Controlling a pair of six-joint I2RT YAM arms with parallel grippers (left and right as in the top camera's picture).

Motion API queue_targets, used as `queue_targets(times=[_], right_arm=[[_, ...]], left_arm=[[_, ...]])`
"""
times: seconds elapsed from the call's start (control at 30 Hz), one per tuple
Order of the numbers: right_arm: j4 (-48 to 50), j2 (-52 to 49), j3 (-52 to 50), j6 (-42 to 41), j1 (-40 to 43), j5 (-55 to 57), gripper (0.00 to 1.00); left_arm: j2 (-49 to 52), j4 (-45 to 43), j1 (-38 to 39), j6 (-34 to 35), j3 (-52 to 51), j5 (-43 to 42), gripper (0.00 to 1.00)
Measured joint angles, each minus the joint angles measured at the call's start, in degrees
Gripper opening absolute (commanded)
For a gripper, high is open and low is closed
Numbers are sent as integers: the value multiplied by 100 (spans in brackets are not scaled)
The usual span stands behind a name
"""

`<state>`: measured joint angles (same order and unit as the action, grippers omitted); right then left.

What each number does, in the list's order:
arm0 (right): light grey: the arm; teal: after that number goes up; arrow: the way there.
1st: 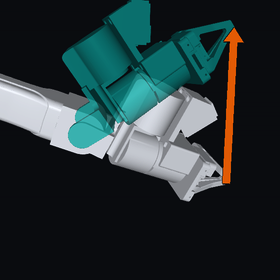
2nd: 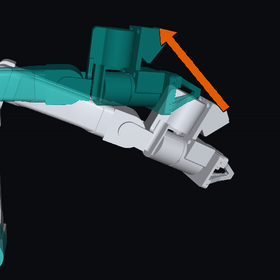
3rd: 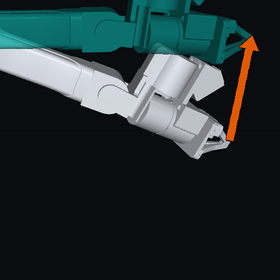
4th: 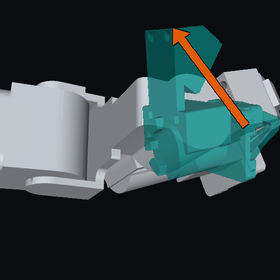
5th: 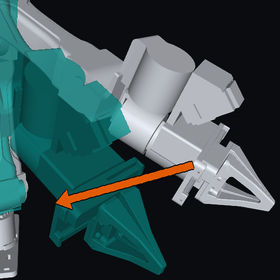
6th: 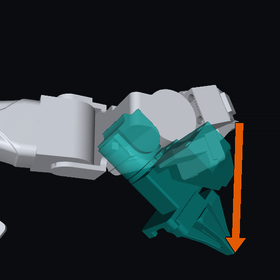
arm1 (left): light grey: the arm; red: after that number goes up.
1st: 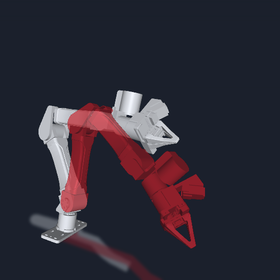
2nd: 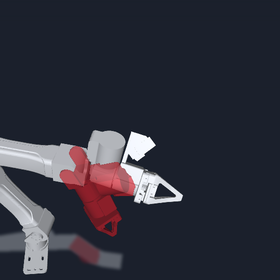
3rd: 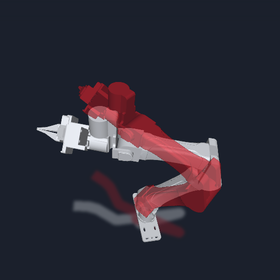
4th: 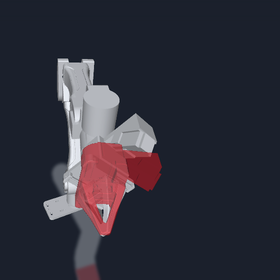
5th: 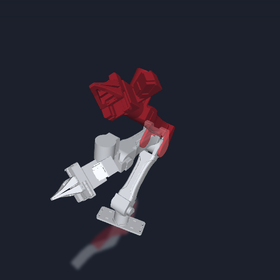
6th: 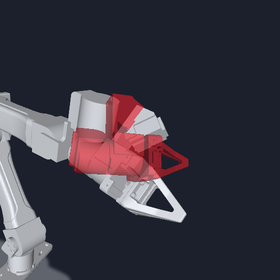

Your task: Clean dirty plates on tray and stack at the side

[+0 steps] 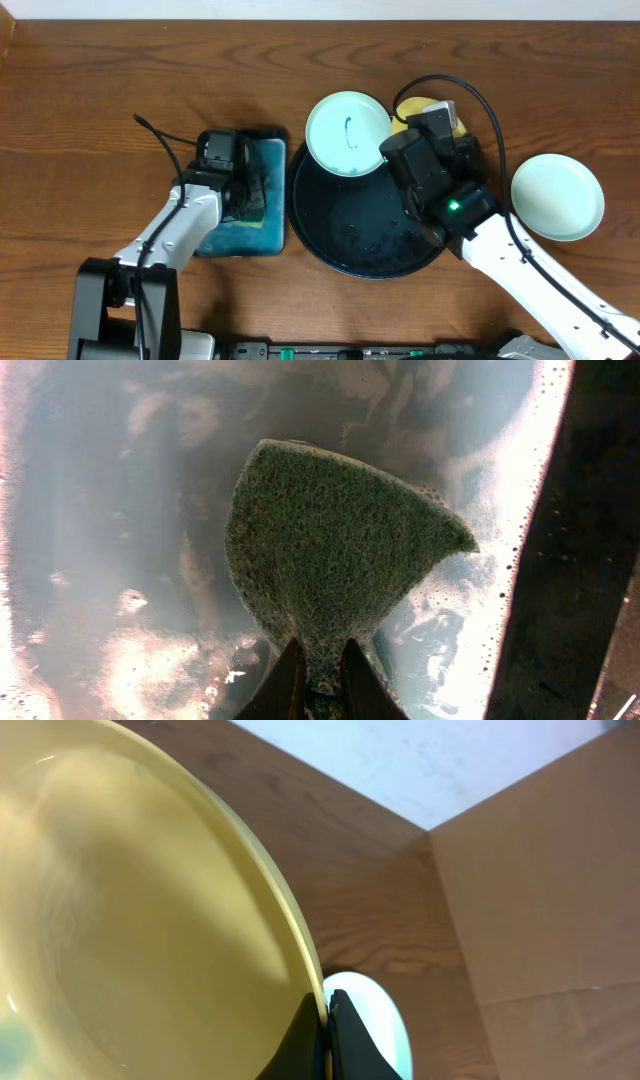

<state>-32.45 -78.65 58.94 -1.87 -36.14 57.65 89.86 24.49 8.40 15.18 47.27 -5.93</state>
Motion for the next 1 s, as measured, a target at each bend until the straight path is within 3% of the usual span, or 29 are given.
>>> queue_targets(times=[0.53, 1.0], right_arm=[[192, 20, 0, 22, 0, 758, 1], [181, 20, 0, 24, 0, 782, 1]], left_arm=[[-981, 24, -44, 0, 0, 13, 8], [-1102, 63, -44, 0, 0, 13, 7]])
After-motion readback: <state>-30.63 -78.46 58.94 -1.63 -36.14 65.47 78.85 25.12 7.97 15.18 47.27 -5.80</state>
